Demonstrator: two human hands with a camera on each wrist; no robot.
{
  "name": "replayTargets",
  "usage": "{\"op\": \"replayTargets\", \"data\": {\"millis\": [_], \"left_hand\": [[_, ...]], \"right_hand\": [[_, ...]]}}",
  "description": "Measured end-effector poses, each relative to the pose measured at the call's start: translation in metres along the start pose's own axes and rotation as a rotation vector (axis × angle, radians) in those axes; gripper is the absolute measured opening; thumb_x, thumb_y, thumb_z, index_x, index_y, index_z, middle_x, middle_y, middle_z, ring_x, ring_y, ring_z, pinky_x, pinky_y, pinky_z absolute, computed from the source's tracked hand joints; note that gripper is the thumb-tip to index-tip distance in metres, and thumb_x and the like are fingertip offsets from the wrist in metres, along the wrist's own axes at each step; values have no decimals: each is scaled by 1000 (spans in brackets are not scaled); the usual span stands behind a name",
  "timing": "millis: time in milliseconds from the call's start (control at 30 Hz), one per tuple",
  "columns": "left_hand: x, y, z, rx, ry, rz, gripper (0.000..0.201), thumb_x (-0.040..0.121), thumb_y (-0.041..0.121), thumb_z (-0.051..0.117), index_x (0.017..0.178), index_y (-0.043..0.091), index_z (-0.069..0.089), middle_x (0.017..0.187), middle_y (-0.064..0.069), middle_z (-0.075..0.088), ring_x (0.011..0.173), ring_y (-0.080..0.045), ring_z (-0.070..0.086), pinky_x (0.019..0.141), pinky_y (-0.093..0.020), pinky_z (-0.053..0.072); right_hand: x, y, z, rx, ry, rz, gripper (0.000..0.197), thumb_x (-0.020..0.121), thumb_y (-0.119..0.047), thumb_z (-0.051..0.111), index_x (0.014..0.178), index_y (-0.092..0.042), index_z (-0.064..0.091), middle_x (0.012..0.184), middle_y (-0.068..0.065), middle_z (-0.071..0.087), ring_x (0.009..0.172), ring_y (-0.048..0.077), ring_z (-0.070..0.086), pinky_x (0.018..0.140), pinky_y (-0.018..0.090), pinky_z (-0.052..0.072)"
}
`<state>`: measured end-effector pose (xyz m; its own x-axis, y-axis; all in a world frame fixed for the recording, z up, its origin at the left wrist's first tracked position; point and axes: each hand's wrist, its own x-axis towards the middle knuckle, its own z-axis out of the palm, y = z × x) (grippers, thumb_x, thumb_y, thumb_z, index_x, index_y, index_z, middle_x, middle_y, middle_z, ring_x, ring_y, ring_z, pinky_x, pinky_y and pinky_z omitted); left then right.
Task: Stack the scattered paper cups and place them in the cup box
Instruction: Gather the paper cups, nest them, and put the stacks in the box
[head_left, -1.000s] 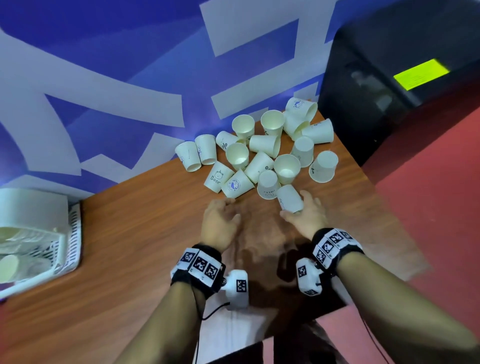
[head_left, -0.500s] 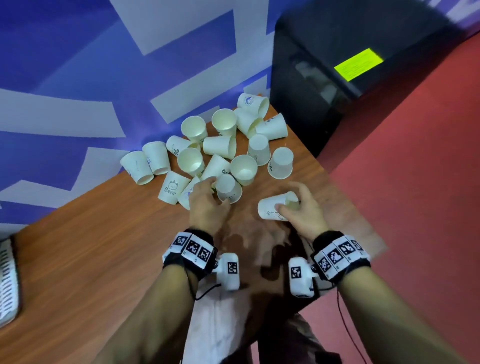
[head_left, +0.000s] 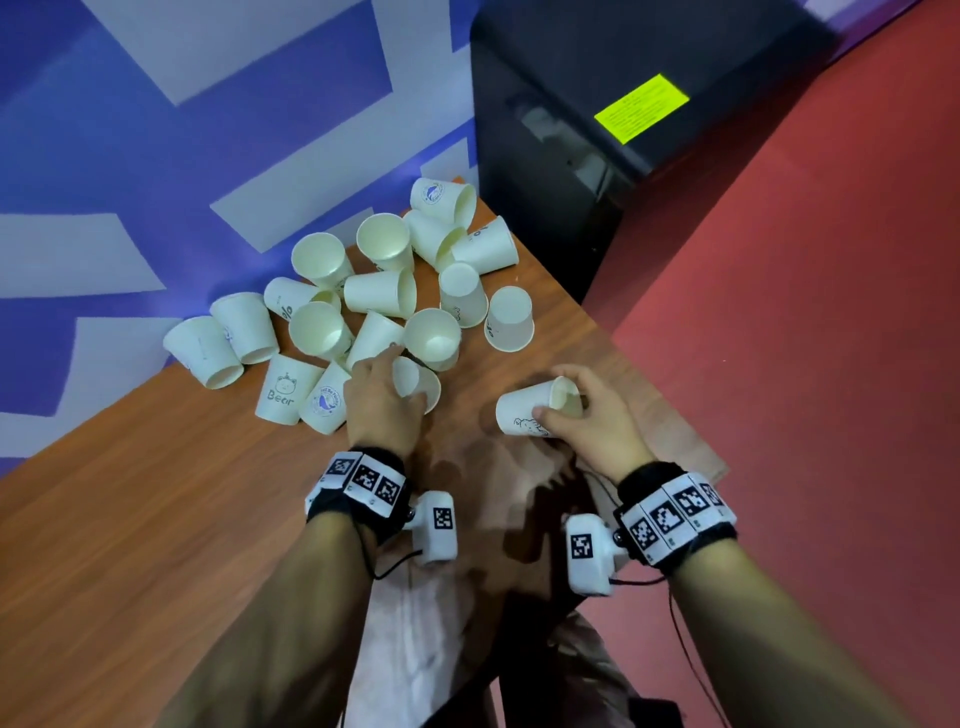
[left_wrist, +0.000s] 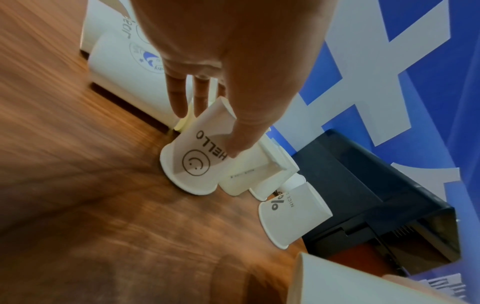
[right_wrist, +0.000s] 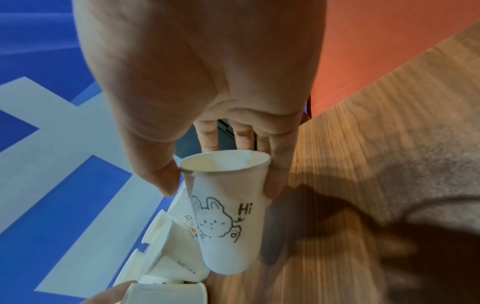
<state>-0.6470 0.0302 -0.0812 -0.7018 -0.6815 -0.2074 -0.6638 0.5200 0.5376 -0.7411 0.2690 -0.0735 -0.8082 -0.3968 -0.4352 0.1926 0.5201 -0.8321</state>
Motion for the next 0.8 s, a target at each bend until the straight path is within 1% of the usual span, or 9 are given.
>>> {"op": "replayTargets", "data": {"millis": [67,167,233,300,433,533,667,733,800], "left_hand": [[-6,-4,-5,-58,18,-17,70,77,15,75,140,20,46,133,-13,49,123,-34,46,105,-41,37],[-19,-8,-21,-177,53,-75,69,77,16,74,140,21,47,131,-11,48,123,-28,45,99,-31,35],[-30,-11,-35,-260,85,-97,65,78,15,74,138,17,49,129,-8,49,122,-24,46,96,-26,33],[-40,-15,-50,-351,137,-116,57,77,15,76,129,13,53,121,-2,52,115,-23,51,92,-29,39],[-62,-34,-80,-589,220,-247,49,72,29,80,111,26,50,112,2,59,102,-20,59,86,-37,50],[-84,-50,-105,-724,298,-284,49,76,22,81,113,19,49,107,2,61,95,-13,61,83,-33,53],[-117,-79,-141,-810,404,-311,45,80,10,77,116,9,49,103,1,59,76,7,59,69,-15,49],[-135,-96,-160,-856,447,-330,45,81,8,76,117,8,48,99,1,59,67,12,58,64,-12,49],[-155,-115,-179,-868,491,-356,48,81,10,77,120,11,49,94,1,58,64,8,57,63,-14,49]], "right_hand": [[-1,-2,3,-13,-7,-17,54,73,-31,79,123,-33,58,120,-2,58,110,15,57,93,28,47],[-3,-11,13,-37,-58,-19,54,74,-30,79,123,-35,56,121,-4,58,111,15,57,93,29,47],[-5,-18,23,-39,-100,-24,56,71,-32,78,121,-40,55,123,-6,58,113,15,57,97,35,50],[-7,-30,34,-48,-147,-57,59,68,-34,77,121,-44,53,125,-5,56,115,15,55,101,41,48],[-17,-62,59,-108,-239,-158,63,75,-30,77,131,-37,51,128,-5,54,119,15,52,104,41,44],[-26,-88,84,-105,-325,-237,64,76,-31,76,135,-29,50,134,-4,53,123,16,51,106,43,43],[-44,-125,131,-91,-432,-286,79,60,-56,72,133,-33,51,130,-7,56,120,17,55,102,47,48],[-55,-143,157,-95,-489,-343,74,61,-56,72,130,-37,51,125,-8,58,118,18,56,100,48,50],[-69,-163,183,-114,-551,-394,66,70,-46,75,131,-35,52,125,-11,56,117,17,56,99,47,50]]}}
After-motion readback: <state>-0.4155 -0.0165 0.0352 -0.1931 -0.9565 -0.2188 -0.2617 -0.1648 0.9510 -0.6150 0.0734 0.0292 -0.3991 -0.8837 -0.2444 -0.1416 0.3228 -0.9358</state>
